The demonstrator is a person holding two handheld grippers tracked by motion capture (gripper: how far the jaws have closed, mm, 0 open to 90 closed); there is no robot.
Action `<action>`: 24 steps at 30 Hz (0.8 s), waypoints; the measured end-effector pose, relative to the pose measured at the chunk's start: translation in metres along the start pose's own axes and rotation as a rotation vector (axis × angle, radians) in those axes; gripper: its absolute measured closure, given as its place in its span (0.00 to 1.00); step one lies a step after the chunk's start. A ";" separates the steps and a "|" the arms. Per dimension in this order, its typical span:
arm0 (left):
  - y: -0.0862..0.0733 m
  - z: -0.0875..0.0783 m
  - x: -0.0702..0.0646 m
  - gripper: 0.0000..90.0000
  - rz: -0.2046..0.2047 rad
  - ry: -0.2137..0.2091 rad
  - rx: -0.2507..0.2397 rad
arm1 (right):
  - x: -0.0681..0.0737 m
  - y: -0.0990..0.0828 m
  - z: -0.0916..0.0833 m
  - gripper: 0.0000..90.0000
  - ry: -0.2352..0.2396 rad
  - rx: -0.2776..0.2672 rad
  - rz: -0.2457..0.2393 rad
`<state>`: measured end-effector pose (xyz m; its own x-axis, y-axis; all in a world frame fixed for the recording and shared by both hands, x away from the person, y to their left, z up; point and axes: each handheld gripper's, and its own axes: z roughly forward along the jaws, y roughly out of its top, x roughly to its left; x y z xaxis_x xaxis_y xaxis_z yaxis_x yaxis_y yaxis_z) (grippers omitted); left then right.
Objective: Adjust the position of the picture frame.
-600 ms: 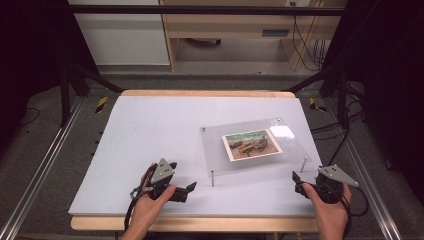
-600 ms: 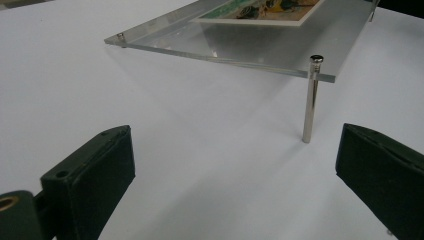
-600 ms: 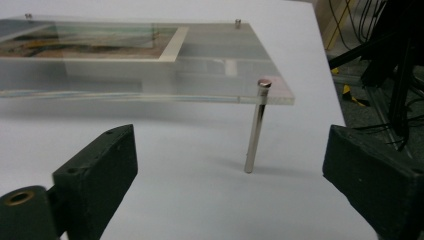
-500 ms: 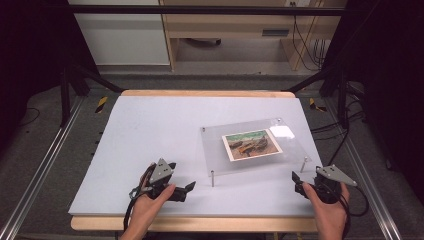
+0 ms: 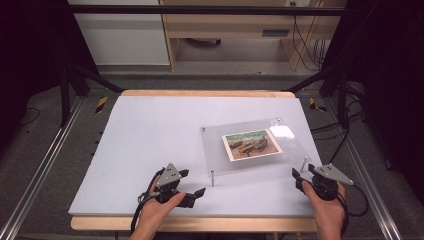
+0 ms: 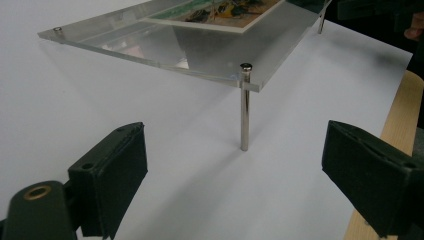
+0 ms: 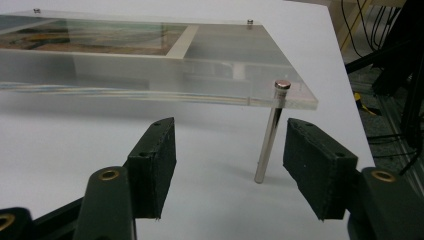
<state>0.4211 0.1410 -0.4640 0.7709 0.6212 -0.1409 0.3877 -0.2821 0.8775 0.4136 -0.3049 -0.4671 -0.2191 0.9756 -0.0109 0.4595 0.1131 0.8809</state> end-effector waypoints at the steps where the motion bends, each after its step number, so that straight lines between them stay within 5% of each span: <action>1: 0.000 0.001 -0.001 0.12 0.001 0.005 -0.004 | -0.001 0.001 0.002 0.43 0.004 -0.002 -0.006; 5: -0.001 0.005 -0.003 0.13 -0.019 0.023 0.001 | -0.003 0.004 0.008 0.44 -0.001 0.002 -0.007; 9: -0.002 0.008 -0.006 0.23 -0.029 0.052 -0.004 | -0.009 0.003 0.009 0.50 -0.049 0.020 0.024; 15: -0.001 0.007 -0.007 0.44 -0.043 0.074 -0.018 | -0.020 0.004 0.027 0.66 -0.051 0.063 0.031; 24: -0.001 0.014 -0.017 0.62 -0.048 0.069 0.017 | -0.036 0.005 0.044 0.93 0.075 0.008 0.072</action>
<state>0.4147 0.1208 -0.4685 0.7147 0.6831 -0.1502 0.4325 -0.2629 0.8624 0.4618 -0.3309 -0.4827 -0.2489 0.9645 0.0884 0.4831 0.0446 0.8744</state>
